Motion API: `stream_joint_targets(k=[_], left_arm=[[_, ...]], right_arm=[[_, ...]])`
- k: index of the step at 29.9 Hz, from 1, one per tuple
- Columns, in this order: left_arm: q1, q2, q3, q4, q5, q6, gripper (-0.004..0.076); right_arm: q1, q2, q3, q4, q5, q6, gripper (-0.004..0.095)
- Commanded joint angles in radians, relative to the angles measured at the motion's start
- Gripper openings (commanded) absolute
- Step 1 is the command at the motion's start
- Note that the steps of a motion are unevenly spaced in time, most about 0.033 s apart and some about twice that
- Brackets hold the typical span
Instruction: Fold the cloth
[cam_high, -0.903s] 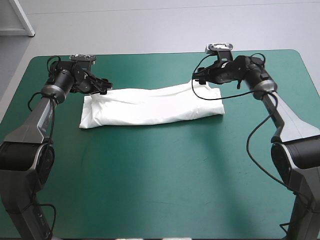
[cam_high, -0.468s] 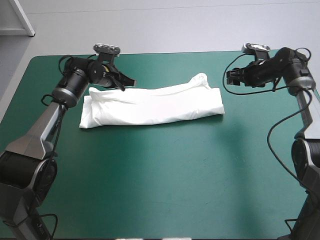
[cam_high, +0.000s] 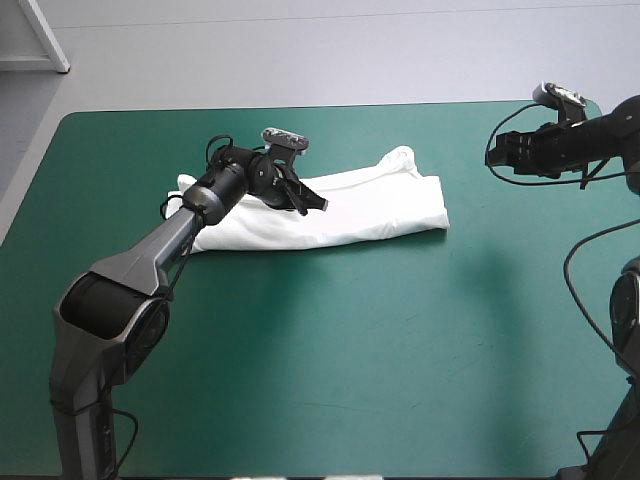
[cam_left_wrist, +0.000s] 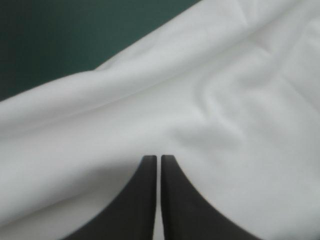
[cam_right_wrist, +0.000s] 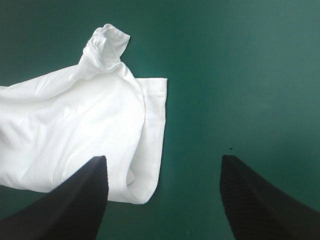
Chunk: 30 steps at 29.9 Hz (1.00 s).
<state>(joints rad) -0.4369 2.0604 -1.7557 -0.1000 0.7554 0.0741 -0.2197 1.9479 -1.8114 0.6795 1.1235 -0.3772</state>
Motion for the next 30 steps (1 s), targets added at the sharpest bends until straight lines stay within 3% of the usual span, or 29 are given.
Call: stream_joint_targets(k=[1, 7, 14, 20, 30], left_arm=[[-0.006, -0.019, -0.03, -0.026, -0.061, -0.008, 0.0021], [-0.006, 0.044, -0.03, 0.005, -0.087, -0.008, 0.0019], [-0.01, 0.054, -0.03, 0.003, -0.045, -0.008, 0.0019], [-0.022, 0.052, -0.03, 0.007, -0.022, -0.004, 0.0019], [-0.028, 0.052, -0.03, 0.005, -0.018, -0.003, 0.0019]], right_arm=[[0.005, -0.031, -0.03, 0.057, 0.025, -0.001, 0.0604], [0.054, 0.023, -0.03, 0.075, 0.04, -0.001, 0.0604], [0.141, 0.092, -0.03, 0.073, 0.029, 0.011, 0.0607], [0.173, 0.131, -0.03, 0.076, 0.014, 0.035, 0.0719], [0.248, 0.177, -0.03, 0.017, -0.019, 0.082, 0.0725]])
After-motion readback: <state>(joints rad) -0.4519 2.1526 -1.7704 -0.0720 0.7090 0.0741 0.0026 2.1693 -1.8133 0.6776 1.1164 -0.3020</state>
